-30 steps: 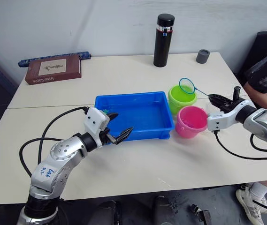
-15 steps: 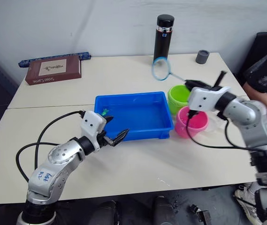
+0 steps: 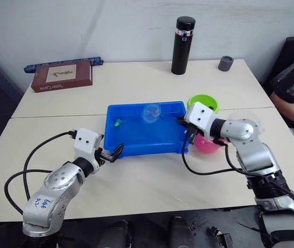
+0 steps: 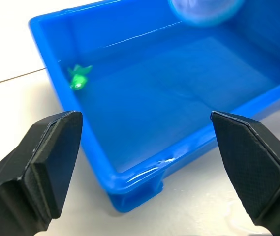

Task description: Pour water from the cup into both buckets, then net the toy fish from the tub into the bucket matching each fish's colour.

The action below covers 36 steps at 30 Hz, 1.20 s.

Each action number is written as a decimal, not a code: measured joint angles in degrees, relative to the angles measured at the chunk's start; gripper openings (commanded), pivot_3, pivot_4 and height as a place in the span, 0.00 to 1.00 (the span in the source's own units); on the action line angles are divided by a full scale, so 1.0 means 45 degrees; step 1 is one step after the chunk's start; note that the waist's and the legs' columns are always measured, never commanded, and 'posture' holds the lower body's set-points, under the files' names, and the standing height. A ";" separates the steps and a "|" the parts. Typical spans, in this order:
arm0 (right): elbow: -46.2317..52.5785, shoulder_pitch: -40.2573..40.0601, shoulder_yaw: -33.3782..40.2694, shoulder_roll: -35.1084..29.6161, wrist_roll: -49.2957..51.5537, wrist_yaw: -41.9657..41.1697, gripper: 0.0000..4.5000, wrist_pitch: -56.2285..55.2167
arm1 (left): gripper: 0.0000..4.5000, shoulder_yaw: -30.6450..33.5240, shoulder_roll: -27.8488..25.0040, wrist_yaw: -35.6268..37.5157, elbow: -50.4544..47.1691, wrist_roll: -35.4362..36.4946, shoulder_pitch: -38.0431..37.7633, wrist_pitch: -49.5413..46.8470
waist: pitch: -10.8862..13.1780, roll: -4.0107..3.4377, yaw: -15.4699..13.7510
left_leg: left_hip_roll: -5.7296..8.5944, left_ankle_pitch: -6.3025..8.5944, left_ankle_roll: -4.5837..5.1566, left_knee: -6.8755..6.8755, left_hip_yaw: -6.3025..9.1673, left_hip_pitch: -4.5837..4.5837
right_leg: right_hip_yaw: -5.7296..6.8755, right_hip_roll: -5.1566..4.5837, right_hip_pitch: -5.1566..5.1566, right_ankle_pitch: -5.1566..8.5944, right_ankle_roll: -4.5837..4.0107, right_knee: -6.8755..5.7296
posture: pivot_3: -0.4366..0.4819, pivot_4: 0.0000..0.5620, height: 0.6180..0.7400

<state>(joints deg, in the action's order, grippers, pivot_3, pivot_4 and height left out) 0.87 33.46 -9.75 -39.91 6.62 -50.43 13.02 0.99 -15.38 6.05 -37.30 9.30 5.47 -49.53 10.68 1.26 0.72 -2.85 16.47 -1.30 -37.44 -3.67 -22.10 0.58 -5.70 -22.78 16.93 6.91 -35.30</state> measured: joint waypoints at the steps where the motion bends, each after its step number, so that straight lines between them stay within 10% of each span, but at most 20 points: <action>1: -0.0096 0.0011 -0.0144 0.0012 -0.0025 -0.0109 0.00 0.0061 | 1.00 0.0054 0.0062 -0.0114 -0.0133 -0.0062 -0.0033 -0.0018 | 0.0000 0.0000 -0.0001 | 0.0001 0.0001 0.0000 0.0001 -0.0001 0.0000 | 0.0000 0.0000 0.0000 0.0000 0.0000 0.0002 | 0.48 0.27 1.00; 36: -0.7360 0.4253 -0.1725 0.4691 -0.1691 -0.0485 0.00 -0.0130 | 1.00 0.0264 0.0448 -0.0882 -0.1059 -0.0647 0.0057 -0.0409 | 0.0000 0.0000 0.0224 | -0.0007 0.0008 -0.0017 0.0029 -0.0015 -0.0020 | 0.0009 -0.0003 -0.0053 0.0008 -0.0015 -0.0016 | 0.48 0.27 1.00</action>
<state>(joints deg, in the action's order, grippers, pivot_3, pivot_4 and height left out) -32.25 52.59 -17.51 -18.80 -0.99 -52.62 12.43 2.17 -13.36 2.08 -42.06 6.39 5.73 -51.37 10.68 1.26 1.72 -2.88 16.50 -1.38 -37.31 -3.73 -22.19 0.62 -5.72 -23.01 16.97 6.84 -35.37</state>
